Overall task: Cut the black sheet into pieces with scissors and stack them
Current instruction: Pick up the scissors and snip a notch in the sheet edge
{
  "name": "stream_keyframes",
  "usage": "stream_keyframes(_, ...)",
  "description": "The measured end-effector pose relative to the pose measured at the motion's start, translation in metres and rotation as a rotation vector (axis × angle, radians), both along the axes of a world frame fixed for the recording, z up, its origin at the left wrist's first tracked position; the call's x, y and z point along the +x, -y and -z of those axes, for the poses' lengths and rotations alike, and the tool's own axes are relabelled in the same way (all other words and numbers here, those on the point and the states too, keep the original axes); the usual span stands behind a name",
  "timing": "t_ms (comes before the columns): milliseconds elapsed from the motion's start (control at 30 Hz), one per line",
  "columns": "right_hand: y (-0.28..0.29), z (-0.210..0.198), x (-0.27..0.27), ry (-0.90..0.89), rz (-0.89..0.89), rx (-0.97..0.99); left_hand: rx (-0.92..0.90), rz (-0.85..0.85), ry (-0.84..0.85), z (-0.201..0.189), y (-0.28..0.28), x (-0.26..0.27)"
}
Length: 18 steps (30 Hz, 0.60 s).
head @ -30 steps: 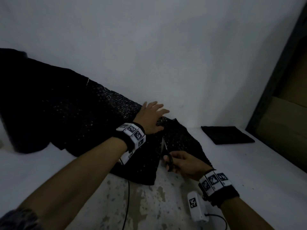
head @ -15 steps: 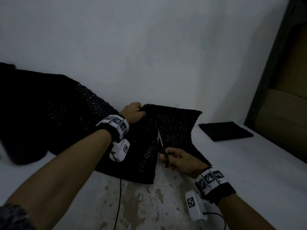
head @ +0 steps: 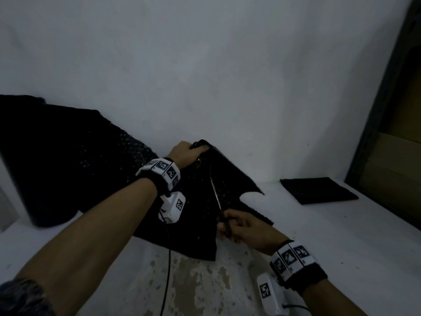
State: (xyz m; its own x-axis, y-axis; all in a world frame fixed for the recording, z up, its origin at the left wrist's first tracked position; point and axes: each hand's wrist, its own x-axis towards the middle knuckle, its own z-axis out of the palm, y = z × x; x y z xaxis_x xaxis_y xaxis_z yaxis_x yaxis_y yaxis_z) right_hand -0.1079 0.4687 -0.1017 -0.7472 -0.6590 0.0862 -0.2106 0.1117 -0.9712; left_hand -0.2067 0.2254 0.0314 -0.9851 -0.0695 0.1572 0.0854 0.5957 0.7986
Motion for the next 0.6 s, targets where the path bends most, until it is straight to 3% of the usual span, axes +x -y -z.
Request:
stream_keyframes(200, -0.001, -0.002, 0.007, -0.042, -0.004, 0.023, 0.064, 0.053, -0.208, -0.005, -0.007, 0.001)
stream_keyframes(600, -0.002, -0.002, 0.010, -0.029, -0.021, 0.011, 0.071, -0.146, -0.154, -0.001, -0.001, -0.020)
